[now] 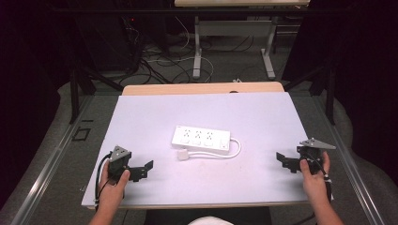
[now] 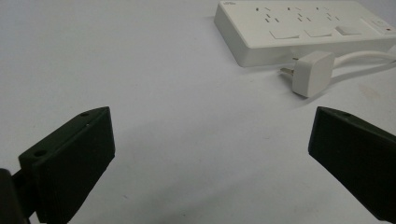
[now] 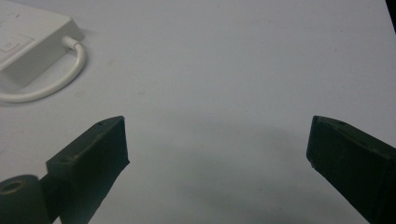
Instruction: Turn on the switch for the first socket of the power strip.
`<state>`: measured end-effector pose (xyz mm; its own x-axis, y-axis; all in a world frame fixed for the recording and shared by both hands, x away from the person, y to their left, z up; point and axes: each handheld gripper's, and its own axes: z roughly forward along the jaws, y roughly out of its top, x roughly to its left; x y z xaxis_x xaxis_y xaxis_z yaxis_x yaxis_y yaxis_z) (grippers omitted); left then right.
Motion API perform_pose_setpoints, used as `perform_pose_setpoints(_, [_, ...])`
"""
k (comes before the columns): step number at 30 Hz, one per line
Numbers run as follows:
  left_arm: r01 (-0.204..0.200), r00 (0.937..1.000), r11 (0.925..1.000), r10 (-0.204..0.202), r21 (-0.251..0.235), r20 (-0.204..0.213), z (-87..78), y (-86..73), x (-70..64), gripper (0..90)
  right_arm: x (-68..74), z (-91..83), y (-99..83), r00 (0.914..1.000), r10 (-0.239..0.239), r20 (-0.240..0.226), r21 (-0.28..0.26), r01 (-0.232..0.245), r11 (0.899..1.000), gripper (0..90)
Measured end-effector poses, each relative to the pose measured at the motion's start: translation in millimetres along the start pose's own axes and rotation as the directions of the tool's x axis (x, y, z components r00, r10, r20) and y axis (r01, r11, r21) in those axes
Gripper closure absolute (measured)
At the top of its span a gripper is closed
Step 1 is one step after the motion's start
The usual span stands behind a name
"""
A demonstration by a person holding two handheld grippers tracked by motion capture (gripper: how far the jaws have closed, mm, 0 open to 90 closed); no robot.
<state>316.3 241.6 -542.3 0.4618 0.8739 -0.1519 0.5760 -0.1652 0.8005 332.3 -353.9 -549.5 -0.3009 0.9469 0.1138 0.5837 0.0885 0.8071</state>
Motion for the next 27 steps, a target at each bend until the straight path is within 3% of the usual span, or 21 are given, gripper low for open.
perform_pose_setpoints(14, [-0.001, 1.0000, 0.9999, 0.001, 0.012, 0.001, 1.2, -0.6, 0.7, 0.3, -0.4, 10.7, -6.2, 0.9999, -0.001, -0.016, 0.061, 0.002, 0.998, 4.8])
perform_pose_setpoints(27, [-0.008, 1.0000, 0.9999, 0.008, 0.015, -0.003, 1.4, -0.4, 2.5, 0.3, -3.7, 9.9, -7.5, 0.9995, 0.033, -0.002, 0.074, -0.033, 0.997, 4.8])
